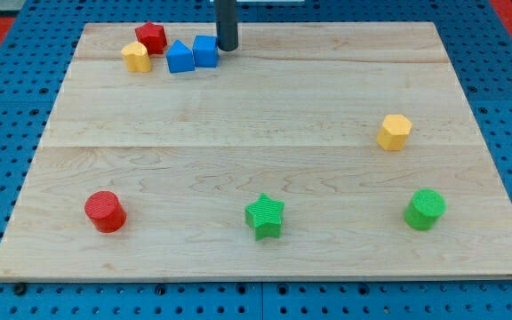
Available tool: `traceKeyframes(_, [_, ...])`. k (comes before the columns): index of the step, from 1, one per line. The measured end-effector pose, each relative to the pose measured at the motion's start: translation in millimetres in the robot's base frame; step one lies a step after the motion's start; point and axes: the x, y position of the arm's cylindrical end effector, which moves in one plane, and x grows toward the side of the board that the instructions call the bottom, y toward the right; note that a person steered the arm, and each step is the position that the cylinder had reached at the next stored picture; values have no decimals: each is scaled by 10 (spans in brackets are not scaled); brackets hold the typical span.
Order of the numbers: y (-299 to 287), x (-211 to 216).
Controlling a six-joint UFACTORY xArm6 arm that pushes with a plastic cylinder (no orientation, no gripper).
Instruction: Push the yellow hexagon to the center
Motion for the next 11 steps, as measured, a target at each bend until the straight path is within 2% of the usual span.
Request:
traceKeyframes(1, [-296,0])
traceKeyframes(2, [-40,156])
traceKeyframes(4, [2319,1161])
traceKeyframes(5, [3112,1728])
traceKeyframes(6, [2438,1933])
traceKeyframes(7, [1187,1855])
traceKeyframes(8, [411,1339])
traceKeyframes(9, [1200,1818])
traceKeyframes(10, [1497,1812])
traceKeyframes(11, [2100,1448])
